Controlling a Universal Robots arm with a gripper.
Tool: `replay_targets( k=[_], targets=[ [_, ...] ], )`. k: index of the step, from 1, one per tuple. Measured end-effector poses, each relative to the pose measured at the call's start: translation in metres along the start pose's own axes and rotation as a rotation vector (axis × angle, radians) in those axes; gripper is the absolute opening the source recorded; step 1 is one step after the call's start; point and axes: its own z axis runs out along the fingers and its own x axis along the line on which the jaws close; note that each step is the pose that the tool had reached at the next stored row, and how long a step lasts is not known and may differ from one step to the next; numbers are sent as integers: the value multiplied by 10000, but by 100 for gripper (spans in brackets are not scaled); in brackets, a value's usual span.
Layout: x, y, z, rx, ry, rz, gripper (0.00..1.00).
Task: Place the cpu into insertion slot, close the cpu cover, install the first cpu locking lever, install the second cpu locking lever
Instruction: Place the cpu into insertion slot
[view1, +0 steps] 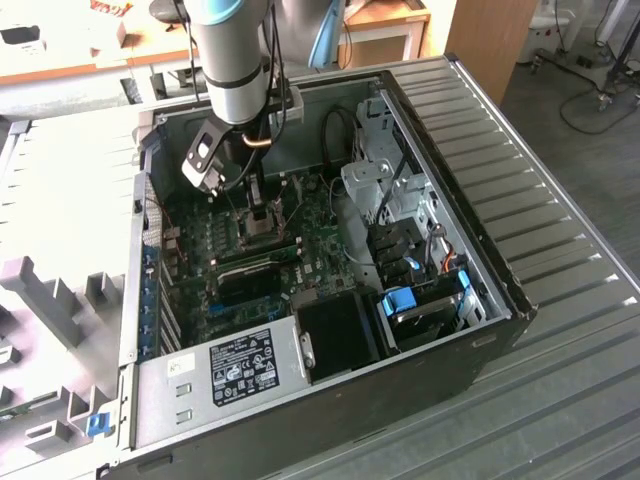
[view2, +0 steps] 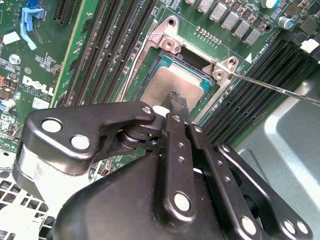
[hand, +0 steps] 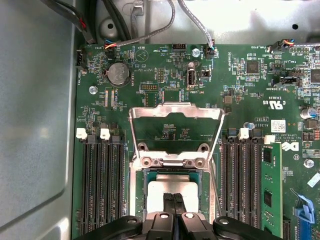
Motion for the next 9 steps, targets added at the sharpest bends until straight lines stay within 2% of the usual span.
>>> replay_targets(
  k=[9],
  targets=[
    [-1, -2, 39, 0, 0, 0, 10]
  ],
)
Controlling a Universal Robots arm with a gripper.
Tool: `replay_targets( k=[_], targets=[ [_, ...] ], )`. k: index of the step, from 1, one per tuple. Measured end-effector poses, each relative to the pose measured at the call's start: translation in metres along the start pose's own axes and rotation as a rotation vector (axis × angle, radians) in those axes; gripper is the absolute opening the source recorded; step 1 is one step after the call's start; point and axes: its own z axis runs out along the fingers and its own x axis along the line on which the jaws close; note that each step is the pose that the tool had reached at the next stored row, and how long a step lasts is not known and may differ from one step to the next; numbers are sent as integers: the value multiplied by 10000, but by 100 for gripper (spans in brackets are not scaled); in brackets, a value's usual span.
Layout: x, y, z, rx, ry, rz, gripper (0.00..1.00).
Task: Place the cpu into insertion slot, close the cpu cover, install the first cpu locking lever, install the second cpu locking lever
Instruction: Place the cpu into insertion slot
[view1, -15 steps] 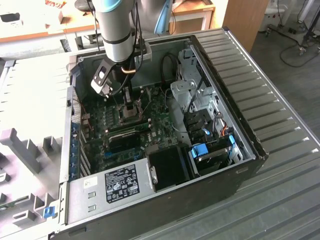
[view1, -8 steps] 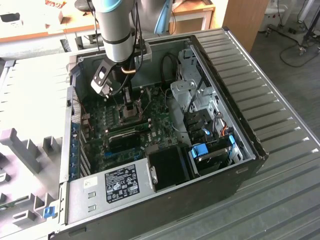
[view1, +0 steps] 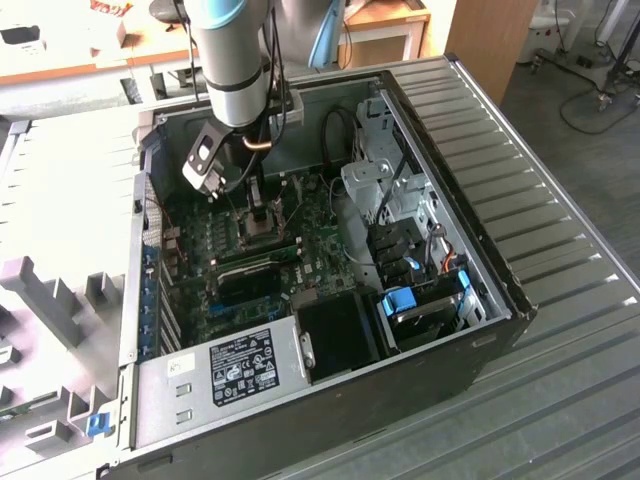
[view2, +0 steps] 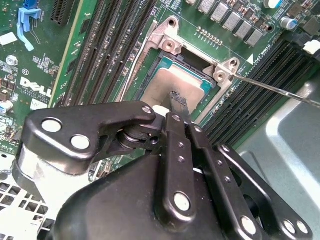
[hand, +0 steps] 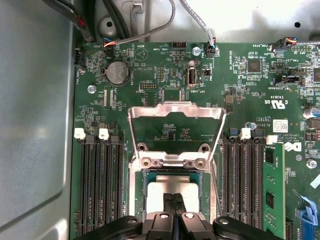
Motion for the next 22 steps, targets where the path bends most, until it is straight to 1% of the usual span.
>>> replay_targets(
  k=[8, 14, 22],
  targets=[
    [0, -19, 15, -2, 7, 1, 10],
    [-2, -26, 56, -1, 5, -4, 10],
    [-2, -27, 67, 1, 3, -3, 10]
  ],
)
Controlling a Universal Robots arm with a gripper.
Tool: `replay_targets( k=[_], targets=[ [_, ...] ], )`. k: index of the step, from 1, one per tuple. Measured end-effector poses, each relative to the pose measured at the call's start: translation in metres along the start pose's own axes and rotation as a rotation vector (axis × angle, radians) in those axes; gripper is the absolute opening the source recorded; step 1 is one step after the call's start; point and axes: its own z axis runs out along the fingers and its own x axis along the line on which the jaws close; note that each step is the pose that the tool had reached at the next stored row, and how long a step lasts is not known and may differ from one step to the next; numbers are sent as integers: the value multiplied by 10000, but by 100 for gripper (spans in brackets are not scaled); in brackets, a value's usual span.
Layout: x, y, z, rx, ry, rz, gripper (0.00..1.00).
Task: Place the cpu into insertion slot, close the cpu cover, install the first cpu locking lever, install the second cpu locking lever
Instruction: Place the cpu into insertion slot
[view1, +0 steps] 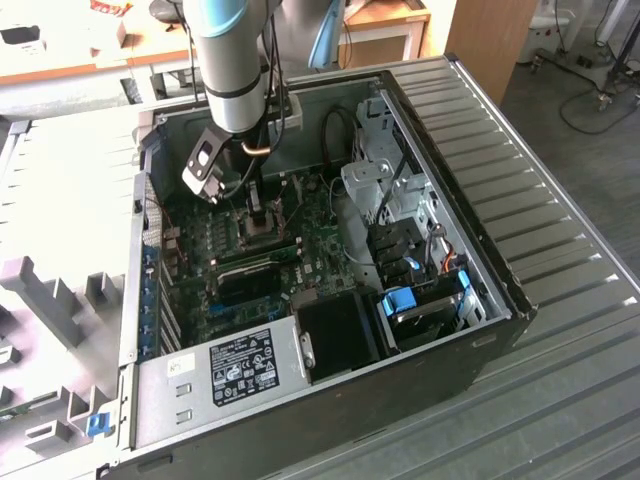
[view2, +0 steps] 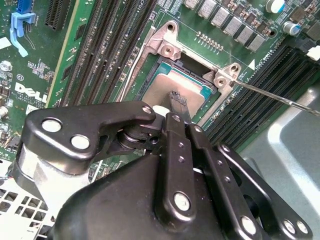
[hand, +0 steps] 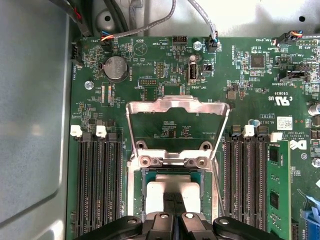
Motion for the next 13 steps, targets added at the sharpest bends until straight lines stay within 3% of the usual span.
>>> replay_targets(
  k=[9, 13],
  targets=[
    [1, 0, 4, -5, 6, 0, 10],
    [2, 4, -64, -1, 2, 1, 10]
  ],
)
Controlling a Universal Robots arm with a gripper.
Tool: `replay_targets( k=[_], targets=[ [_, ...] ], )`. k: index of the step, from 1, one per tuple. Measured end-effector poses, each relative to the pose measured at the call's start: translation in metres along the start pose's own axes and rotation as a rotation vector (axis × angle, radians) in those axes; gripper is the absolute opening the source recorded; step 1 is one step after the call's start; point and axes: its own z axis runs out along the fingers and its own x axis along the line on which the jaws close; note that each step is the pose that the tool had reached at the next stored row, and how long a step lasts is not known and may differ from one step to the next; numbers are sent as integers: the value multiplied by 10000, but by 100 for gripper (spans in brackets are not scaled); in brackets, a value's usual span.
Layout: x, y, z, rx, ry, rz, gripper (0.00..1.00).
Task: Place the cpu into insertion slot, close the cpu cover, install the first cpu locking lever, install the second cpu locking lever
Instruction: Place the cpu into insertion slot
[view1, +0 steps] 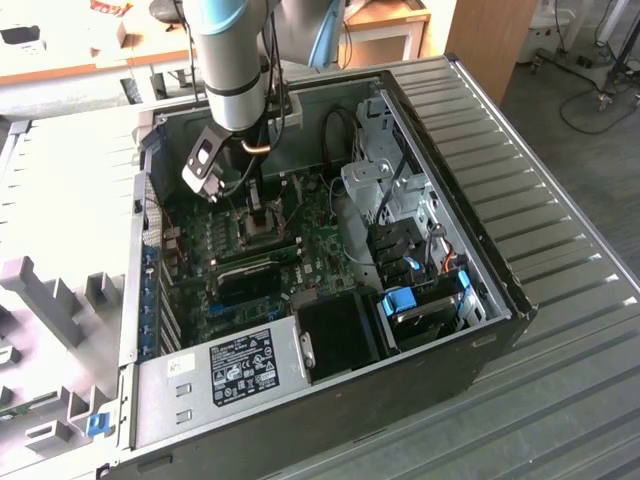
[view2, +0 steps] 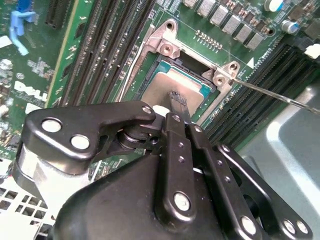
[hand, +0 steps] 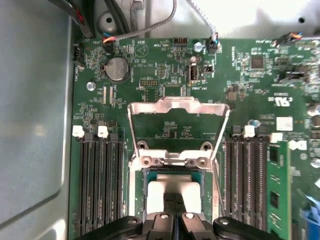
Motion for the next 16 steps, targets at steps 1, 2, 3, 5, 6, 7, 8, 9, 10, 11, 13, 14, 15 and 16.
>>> replay_targets(
  k=[1, 2, 3, 5, 6, 7, 8, 9, 10, 11, 13, 14, 15, 16],
  targets=[
    [1, 2, -27, -3, 4, 0, 10],
    [2, 4, -59, -2, 2, 0, 10],
    [2, 6, -96, -1, 1, 0, 10],
    [4, 10, -172, -1, 0, 0, 10],
    [5, 13, -209, -2, 2, 0, 10],
    [5, 14, -245, 0, 0, 0, 10],
    [6, 17, -282, -1, 2, 0, 10],
    [7, 19, -324, 0, -1, 0, 10],
    [8, 21, -360, -2, 2, 0, 10],
    [8, 23, -394, -1, 1, 0, 10],
    [9, 26, -436, 0, -1, -1, 10],
    [9, 26, -436, -1, 1, -1, 10],
    [9, 26, -436, -2, 2, -1, 10],
    [9, 26, -436, -2, 3, -1, 10]
  ],
)
